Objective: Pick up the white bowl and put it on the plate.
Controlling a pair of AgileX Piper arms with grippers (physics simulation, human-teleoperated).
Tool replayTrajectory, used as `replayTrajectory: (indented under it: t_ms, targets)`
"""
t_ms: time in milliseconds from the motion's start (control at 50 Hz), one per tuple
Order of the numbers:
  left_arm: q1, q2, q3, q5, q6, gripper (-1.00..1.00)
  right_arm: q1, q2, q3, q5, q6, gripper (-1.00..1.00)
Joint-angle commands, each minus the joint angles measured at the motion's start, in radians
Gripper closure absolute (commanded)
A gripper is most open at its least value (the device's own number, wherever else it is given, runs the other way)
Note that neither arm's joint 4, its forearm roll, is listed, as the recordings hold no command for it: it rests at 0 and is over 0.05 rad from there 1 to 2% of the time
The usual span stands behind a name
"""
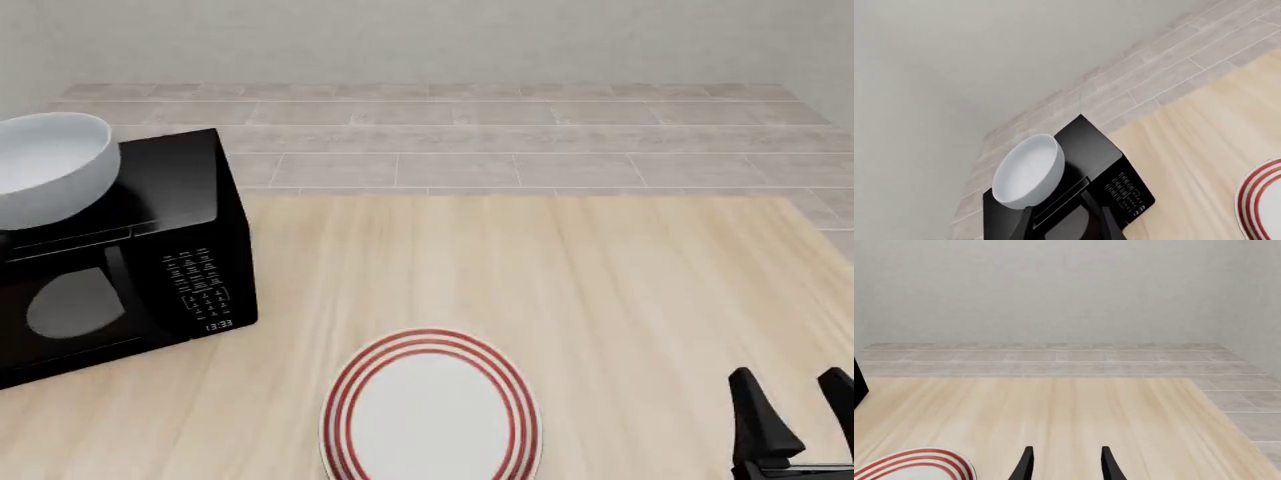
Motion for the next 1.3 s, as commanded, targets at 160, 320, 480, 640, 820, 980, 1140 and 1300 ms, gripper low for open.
replayTrajectory:
  t_ms: [160, 320, 480, 640, 820, 980, 1140, 1300]
  targets:
    - [0.002, 0.120, -0.128, 0.111, 0.066, -1.00, 0.000, -0.001, 0.000, 0.001, 0.001, -1.00]
    - [0.039, 0.151, -0.157, 0.120, 0.116, -1.00, 0.000, -0.001, 0.000, 0.001, 0.001, -1.00]
    - [0.047, 0.179, -0.205, 0.176, 0.147, -1.00, 0.000, -0.001, 0.000, 0.001, 0.001, -1.00]
    - [0.063, 0.195, -0.225, 0.204, 0.161, -1.00, 0.000, -0.001, 0.000, 0.001, 0.001, -1.00]
    - [0.078, 0.252, -0.288, 0.230, 0.145, -1.00, 0.000, -0.001, 0.000, 0.001, 0.001, -1.00]
    - [0.112, 0.288, -0.308, 0.239, 0.176, -1.00, 0.000, -0.001, 0.000, 0.001, 0.001, -1.00]
    - [0.131, 0.311, -0.373, 0.283, 0.181, -1.00, 0.000, -0.001, 0.000, 0.001, 0.001, -1.00]
    - [0.137, 0.341, -0.399, 0.281, 0.193, -1.00, 0.000, -0.001, 0.000, 0.001, 0.001, -1.00]
